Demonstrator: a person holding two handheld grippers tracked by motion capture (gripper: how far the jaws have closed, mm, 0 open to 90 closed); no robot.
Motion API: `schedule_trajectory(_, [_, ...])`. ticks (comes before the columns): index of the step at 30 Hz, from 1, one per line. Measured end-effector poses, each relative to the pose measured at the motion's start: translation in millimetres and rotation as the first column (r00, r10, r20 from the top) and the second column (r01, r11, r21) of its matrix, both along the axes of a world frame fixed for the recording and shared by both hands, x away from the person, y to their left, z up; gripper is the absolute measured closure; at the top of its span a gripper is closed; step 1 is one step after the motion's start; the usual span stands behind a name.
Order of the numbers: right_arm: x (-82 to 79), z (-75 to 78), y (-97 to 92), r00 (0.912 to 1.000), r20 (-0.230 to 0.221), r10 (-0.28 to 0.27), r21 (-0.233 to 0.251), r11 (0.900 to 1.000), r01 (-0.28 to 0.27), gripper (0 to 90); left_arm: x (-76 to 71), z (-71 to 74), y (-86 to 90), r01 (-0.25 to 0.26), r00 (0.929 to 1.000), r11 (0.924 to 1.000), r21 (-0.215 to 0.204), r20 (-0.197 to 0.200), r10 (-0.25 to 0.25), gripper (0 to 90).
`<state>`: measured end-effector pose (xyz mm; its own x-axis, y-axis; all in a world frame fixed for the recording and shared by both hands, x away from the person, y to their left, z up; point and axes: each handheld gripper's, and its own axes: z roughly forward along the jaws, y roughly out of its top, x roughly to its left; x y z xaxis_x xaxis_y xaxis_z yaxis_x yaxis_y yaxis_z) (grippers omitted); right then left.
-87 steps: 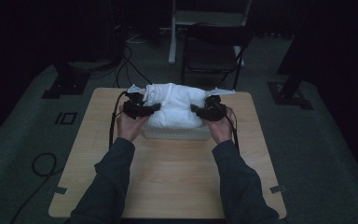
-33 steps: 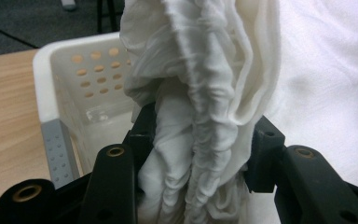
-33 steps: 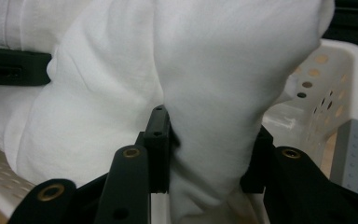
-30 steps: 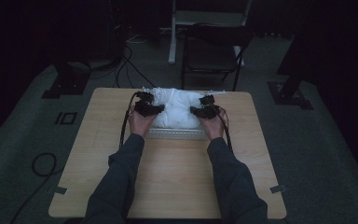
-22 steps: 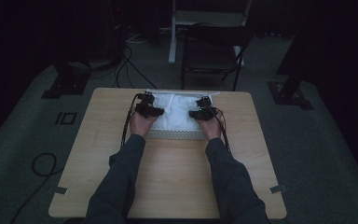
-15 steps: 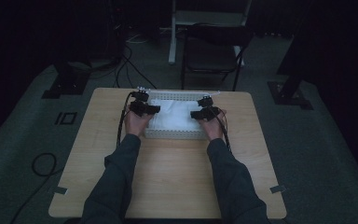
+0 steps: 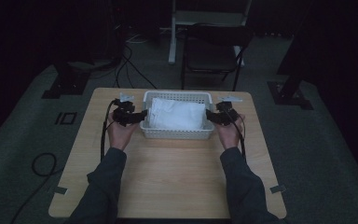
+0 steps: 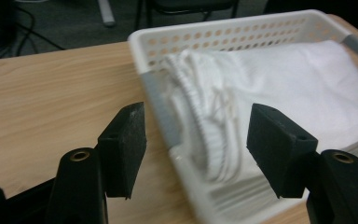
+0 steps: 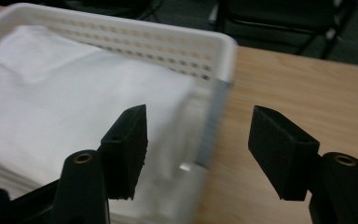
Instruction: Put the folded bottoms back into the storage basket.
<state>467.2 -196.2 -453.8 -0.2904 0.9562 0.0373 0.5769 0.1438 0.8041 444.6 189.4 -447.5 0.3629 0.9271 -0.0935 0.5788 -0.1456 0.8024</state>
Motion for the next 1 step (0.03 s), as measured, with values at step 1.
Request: schedule_trajectory(1, [0.0,0.0,0.0,1.0,0.0,0.0,0.0,1.0,0.0,37.3,0.0,0.0,0.0,0.0,1.0,1.0,0.0,0.0,0.0,37.1])
